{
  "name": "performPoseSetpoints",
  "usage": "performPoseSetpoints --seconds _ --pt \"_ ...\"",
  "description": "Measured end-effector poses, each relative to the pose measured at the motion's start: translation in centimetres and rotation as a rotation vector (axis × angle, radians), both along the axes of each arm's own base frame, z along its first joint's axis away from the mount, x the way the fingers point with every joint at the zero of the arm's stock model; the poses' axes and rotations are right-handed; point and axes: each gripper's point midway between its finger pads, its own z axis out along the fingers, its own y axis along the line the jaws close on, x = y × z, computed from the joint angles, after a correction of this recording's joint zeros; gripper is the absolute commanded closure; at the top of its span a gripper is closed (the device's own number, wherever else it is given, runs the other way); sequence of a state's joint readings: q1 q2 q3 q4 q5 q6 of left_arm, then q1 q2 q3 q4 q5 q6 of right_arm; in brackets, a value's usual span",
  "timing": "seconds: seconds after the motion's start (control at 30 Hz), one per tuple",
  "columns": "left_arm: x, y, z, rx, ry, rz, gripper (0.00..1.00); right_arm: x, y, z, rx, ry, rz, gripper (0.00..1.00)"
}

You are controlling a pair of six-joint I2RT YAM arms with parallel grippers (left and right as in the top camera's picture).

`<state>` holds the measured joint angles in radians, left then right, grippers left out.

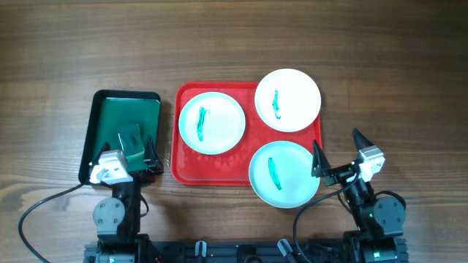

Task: Clean dirty plates on tray and stack at the side
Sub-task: 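Move the left gripper to the sponge and the right gripper toward the top-right plate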

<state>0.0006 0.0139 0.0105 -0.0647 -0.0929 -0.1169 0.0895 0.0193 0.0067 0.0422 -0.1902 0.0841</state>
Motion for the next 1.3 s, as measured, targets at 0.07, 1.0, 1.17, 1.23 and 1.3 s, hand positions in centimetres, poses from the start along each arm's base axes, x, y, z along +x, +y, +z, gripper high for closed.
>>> performPoseSetpoints --seconds 0.07,1.0,1.17,1.23,1.3 --pt "0.0 0.0 0.0 0.000 0.000 0.000 0.00 0.1 -0.2 0.0 -0.003 -0.001 -0.013 0.00" --pt "-1.8 0.2 7.2 0.000 0.237 0.015 0.00 0.3 1.9 7.8 -0.011 0.165 0.114 0.00" --pt "-1.2 0.3 9.9 -0.044 0.398 0.028 0.00 2.3 3.1 8.0 -0.009 0.361 0.171 0.00" --pt "-0.6 0.3 10.0 -0.058 0.503 0.035 0.00 3.4 3.3 7.4 -0.007 0.480 0.182 0.00" --pt "-0.2 0.2 9.0 -0.066 0.636 0.043 0.00 4.5 3.5 6.6 -0.005 0.592 0.185 0.00"
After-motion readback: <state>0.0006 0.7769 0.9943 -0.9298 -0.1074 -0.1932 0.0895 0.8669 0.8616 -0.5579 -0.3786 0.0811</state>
